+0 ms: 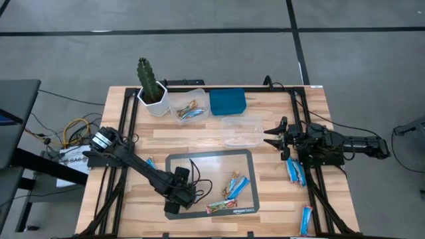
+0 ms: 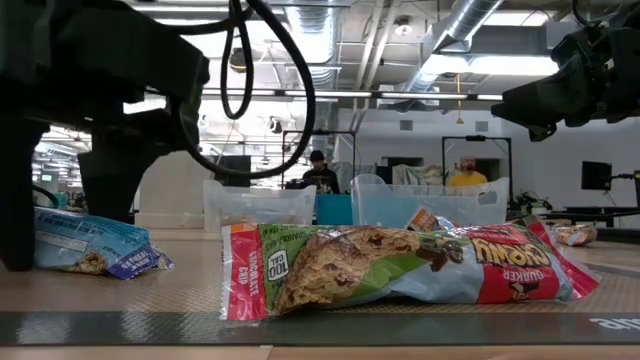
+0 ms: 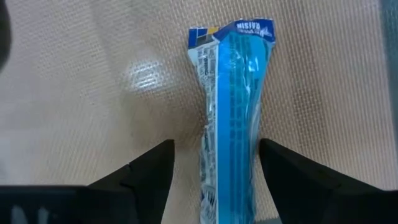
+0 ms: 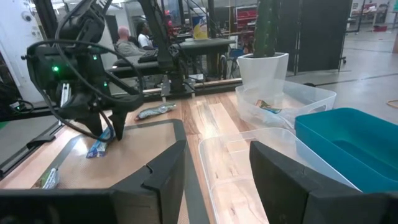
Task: Pick and place Granola Bars by type
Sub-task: Put the blue granola bar into the blue bin
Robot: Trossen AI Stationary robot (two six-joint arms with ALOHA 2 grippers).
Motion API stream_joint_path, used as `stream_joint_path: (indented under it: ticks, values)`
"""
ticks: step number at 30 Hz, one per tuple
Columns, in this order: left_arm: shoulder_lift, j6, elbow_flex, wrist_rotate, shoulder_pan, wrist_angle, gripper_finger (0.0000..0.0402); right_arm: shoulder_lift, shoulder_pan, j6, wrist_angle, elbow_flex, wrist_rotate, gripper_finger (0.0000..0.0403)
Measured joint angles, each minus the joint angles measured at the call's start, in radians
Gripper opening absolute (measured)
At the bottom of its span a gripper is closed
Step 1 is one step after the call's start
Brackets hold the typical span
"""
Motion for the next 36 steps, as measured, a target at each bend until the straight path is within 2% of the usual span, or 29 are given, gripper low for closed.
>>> stream_joint_path:
  ticks: [5,16,22,28,36]
  values:
    - [0.0,-0.002,0.0,-0.001,0.0,0.003,0.0199,0.0,0.0,0.0,0.0,0.0,0.0,0.017]
    - [0.0,-0.007,0.0,0.0,-0.001,0.003,0.0091,0.0,0.0,0.0,0.0,0.0,0.0,0.017]
    - [0.0,-0.007,0.0,0.002,-0.001,0.007,0.005,0.0,0.0,0.0,0.0,0.0,0.0,0.017]
    - [0.0,-0.006,0.0,0.003,-0.001,0.018,0.003,0.0,0.0,0.0,0.0,0.0,0.0,0.017]
    - [-0.002,-0.007,0.006,-0.001,0.0,0.032,0.0033,0.0,0.0,0.0,0.0,0.0,0.0,0.017]
